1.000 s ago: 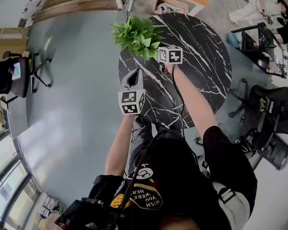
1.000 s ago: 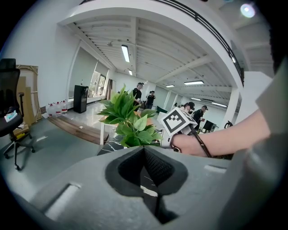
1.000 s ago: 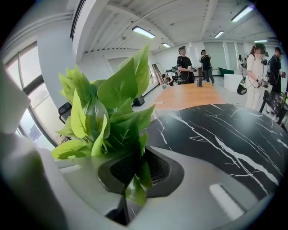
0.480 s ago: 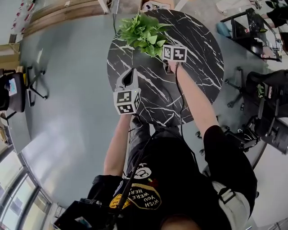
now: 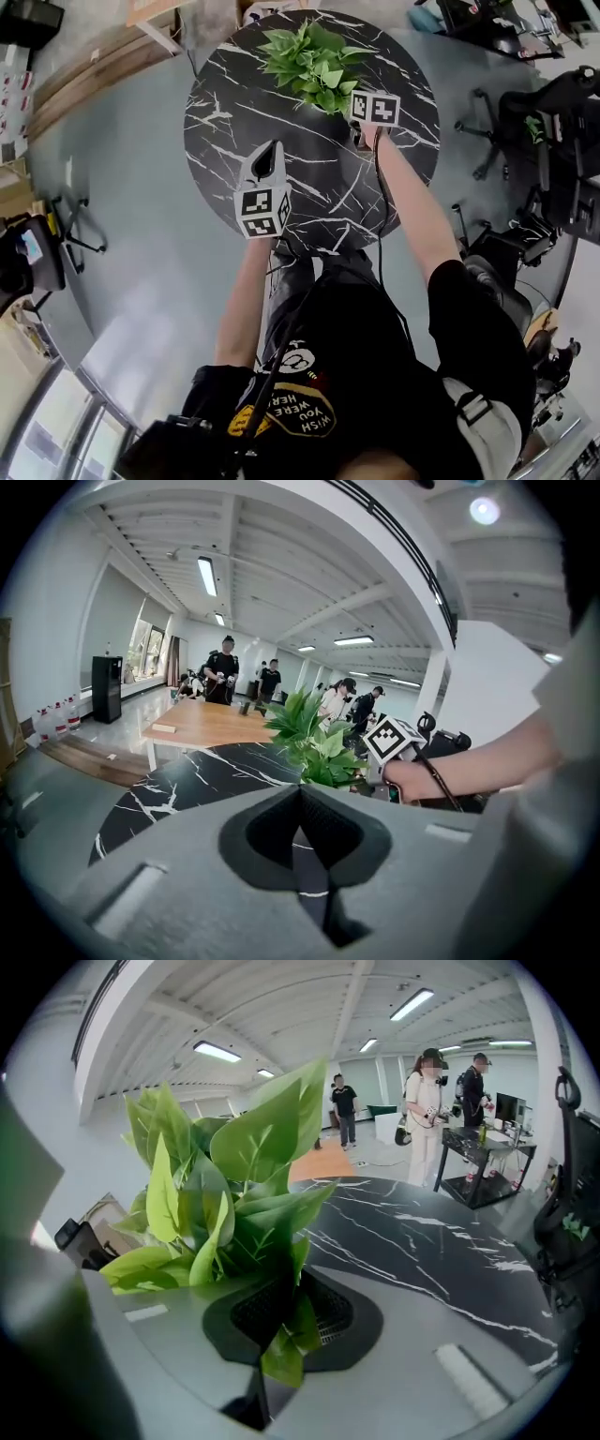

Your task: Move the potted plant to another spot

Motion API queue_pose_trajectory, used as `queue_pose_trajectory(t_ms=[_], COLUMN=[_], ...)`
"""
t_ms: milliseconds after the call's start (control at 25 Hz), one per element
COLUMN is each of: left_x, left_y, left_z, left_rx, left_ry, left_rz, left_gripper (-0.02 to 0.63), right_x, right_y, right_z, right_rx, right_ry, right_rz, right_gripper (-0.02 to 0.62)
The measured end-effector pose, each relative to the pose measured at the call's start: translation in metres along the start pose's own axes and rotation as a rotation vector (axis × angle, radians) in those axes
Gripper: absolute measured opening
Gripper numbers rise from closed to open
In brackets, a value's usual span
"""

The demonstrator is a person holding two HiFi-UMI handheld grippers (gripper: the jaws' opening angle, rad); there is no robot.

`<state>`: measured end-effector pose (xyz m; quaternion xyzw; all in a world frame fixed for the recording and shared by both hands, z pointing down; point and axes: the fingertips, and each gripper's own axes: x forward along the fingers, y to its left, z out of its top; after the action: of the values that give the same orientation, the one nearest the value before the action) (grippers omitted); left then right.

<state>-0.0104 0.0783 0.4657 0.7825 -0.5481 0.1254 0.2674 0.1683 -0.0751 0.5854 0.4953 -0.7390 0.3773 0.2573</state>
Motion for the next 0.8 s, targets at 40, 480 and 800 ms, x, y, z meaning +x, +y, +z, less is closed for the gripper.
queue_pose_trajectory(t_ms=[40, 480, 800], left_x=[0.003, 0.032, 0.046], left_y=[-0.006, -0.075, -0.109], left_z=[-0.002, -0.013, -0.023], left_rx=[0.009, 0.078, 0.104], left_ry=[0.008, 0.065, 0.100], left_rz=[-0.012, -0.123, -0.169], left_gripper=[0.005, 0.005, 0.005], right_x=[-0.006, -0.073, -0.114], right_y=[-0.012, -0.148, -0.234], right_z=[-0.002, -0.023, -0.034], right_rx=[0.015, 0.149, 0.216], right_ry=[-0.005, -0.056, -0.079], right_rz=[-0.013, -0.164, -0.269], right_gripper=[0.034, 0.031, 0.029])
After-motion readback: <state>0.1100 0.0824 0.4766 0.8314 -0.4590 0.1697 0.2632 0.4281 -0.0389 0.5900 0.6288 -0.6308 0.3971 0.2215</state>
